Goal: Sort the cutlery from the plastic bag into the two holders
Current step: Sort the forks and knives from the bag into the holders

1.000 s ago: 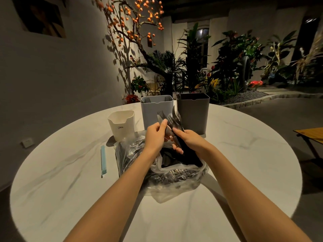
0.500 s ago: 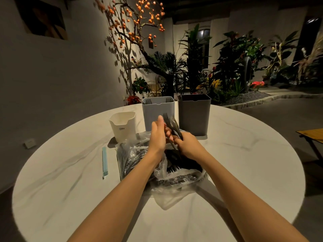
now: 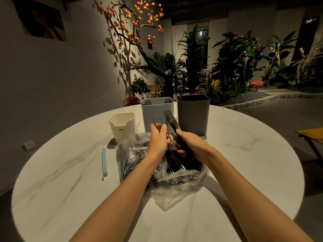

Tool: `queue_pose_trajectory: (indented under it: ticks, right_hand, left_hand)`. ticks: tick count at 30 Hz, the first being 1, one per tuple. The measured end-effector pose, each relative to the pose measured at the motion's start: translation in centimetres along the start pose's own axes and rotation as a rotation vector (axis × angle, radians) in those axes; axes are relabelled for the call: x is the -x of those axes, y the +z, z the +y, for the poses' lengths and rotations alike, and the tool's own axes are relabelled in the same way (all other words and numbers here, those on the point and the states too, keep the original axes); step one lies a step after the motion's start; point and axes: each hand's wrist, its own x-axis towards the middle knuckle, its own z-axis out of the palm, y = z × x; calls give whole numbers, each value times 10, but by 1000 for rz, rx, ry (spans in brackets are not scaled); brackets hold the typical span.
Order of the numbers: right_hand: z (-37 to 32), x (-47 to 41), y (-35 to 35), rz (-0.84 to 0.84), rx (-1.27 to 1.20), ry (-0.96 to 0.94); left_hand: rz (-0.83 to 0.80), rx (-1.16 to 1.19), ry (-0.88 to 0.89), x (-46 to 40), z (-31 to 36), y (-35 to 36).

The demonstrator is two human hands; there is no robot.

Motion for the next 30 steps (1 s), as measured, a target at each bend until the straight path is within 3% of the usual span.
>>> queue_pose_trajectory:
  ticks: [7, 11, 22, 30]
  right_hand:
    - [7, -3, -3, -2, 103, -79]
    - [7, -2, -3, 57, 143, -118]
    - [0, 6, -2, 26, 304, -131]
    - [-3, 8, 2, -15, 230, -111]
  left_hand:
    - [21, -44, -17, 5, 3, 1]
    - [-63, -56, -61, 0, -2, -1]
    - [-98, -8, -143, -4, -4, -7]
    - [47, -8, -152, -7, -7, -5]
